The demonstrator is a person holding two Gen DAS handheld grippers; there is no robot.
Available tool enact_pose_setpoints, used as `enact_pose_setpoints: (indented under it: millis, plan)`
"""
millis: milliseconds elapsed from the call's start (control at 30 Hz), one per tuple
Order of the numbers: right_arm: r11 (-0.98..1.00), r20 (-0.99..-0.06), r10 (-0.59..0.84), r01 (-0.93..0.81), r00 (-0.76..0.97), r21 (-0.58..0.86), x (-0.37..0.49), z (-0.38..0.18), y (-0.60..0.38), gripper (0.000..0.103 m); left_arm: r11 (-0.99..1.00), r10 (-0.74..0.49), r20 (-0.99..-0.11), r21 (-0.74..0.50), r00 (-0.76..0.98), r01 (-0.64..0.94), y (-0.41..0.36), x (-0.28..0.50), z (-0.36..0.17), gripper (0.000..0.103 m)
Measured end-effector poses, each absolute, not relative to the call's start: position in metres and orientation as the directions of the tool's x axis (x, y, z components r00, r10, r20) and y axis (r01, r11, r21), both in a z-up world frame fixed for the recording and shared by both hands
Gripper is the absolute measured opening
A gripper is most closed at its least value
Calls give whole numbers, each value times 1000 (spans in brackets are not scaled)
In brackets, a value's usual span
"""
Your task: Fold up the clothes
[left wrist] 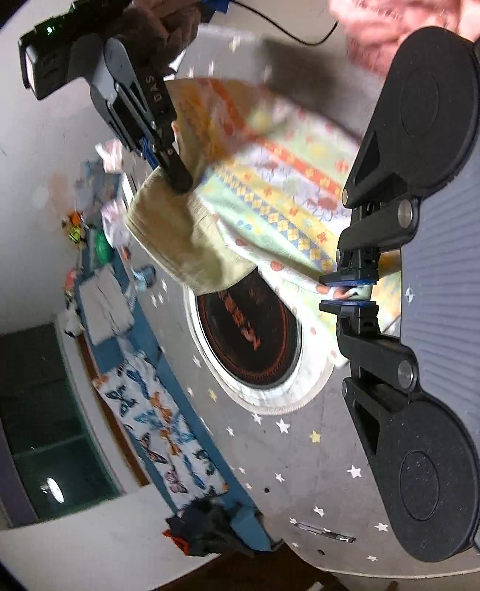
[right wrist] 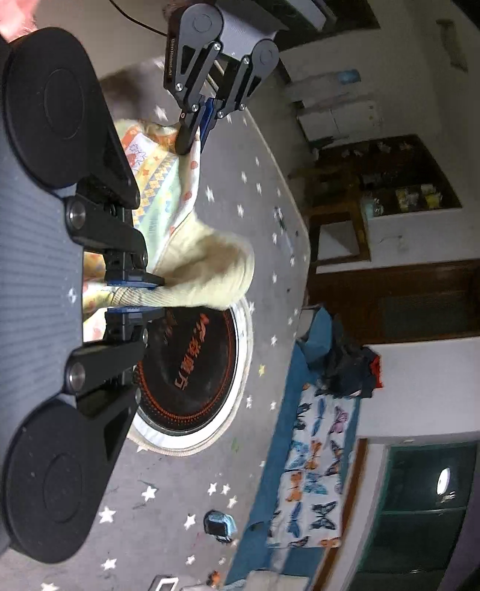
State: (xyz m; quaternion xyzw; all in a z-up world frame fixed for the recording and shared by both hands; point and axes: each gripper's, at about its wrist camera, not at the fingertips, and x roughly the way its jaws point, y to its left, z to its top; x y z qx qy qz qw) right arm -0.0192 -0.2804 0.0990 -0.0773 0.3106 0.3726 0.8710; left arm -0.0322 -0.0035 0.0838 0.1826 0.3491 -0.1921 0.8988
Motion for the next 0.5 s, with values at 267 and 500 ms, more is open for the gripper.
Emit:
enact_pose_setpoints:
  millis: [267, 500]
  plan:
    - [773, -640, 544, -621, 543, 129, 38, 56, -258, 9, 907, -166, -776, 123, 609, 403, 5, 23, 46, 8]
    - [826, -640, 513, -532, 572, 187, 58, 29, -267, 17, 934, -163, -796, 65, 583, 351, 11, 35, 38, 11]
